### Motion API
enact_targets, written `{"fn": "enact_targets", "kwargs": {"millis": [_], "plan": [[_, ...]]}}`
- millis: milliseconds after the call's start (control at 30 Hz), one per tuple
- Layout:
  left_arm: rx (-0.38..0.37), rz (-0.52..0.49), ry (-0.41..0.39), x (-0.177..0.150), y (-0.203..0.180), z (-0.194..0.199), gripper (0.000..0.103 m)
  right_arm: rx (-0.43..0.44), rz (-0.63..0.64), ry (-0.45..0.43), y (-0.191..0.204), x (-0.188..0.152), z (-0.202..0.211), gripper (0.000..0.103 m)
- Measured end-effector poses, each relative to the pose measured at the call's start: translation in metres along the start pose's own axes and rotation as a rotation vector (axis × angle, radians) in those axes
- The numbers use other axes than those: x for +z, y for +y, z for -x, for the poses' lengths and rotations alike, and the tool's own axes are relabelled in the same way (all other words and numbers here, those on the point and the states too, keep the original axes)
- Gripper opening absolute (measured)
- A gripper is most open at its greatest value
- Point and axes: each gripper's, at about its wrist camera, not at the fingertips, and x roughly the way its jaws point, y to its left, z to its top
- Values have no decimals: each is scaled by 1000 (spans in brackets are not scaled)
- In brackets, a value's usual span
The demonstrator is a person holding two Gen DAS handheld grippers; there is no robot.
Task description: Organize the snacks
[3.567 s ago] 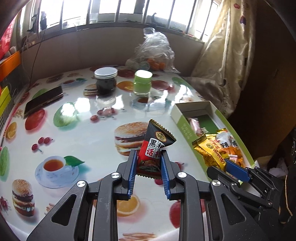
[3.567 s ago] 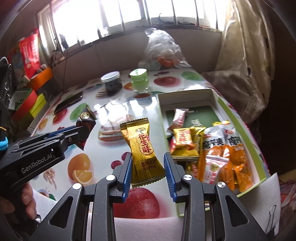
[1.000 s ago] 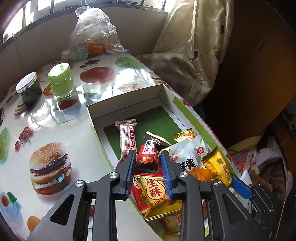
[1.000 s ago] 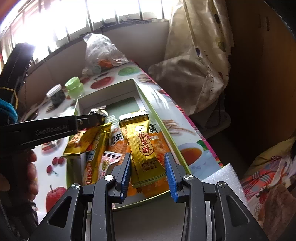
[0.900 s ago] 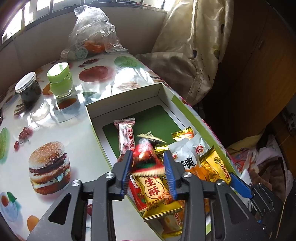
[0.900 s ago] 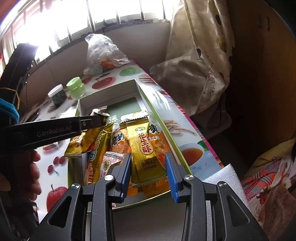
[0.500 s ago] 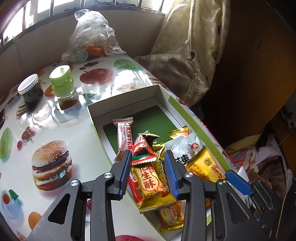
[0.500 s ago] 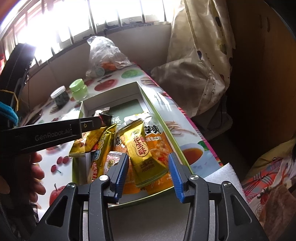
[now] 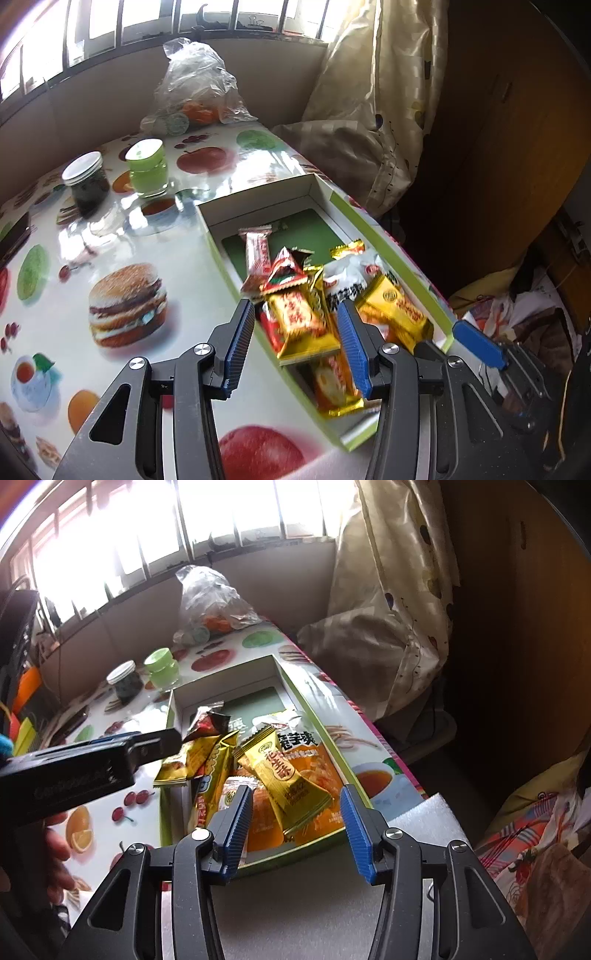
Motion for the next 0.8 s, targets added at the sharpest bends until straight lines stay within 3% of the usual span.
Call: {"fn": "enact_targets", "kwargs": {"millis": [400, 800], "plan": [[68, -6, -18, -48, 8, 28, 48, 14, 32, -10, 12, -22, 20, 49], [114, 0, 39, -97, 15, 25, 48, -21, 55, 40, 19, -54, 21, 53]]}}
